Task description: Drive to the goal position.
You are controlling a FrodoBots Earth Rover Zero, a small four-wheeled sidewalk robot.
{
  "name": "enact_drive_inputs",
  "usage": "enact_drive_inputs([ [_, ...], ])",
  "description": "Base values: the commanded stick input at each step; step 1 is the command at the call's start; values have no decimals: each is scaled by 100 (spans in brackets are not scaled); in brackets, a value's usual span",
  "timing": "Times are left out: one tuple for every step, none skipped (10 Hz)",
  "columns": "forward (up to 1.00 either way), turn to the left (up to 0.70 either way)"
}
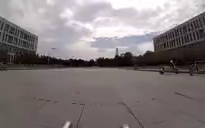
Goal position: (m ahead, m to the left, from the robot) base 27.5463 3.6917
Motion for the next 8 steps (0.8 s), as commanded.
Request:
enact_drive_inputs([
  [70,0],
  [70,0],
  [70,0],
  [70,0],
  [70,0],
  [70,0],
  [70,0],
  [70,0],
])
